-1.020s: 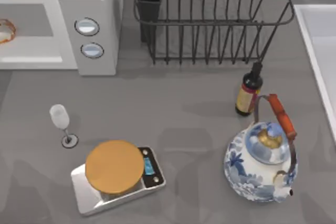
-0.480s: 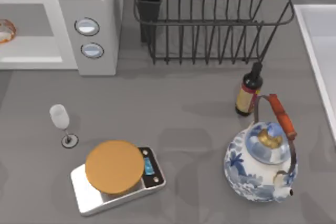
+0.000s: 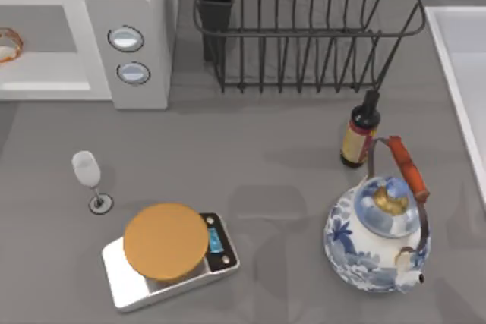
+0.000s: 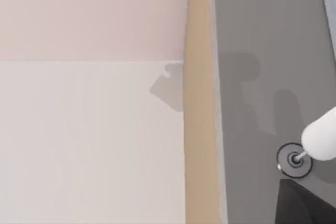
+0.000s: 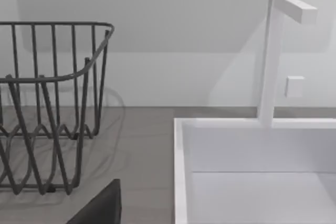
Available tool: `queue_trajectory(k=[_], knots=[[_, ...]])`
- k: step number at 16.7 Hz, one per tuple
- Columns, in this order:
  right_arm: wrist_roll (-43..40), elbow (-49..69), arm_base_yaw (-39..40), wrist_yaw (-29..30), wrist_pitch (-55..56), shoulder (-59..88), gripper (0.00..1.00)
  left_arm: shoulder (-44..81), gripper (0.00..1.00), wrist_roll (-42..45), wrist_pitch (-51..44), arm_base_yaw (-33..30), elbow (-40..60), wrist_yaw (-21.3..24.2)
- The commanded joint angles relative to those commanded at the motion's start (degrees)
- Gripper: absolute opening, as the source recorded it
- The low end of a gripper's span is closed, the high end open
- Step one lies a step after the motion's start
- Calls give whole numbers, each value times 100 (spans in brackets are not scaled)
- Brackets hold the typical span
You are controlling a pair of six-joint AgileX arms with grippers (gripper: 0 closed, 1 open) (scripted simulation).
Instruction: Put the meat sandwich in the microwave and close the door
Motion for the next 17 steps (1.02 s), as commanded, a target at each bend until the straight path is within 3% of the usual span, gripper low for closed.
queue_trajectory(k=[11,17], knots=[[0,0,0,0,0,0,100,641,0,28,1990,34,-1377,27],[0,0,0,0,0,0,100,671,0,27,2144,15,-1486,34]])
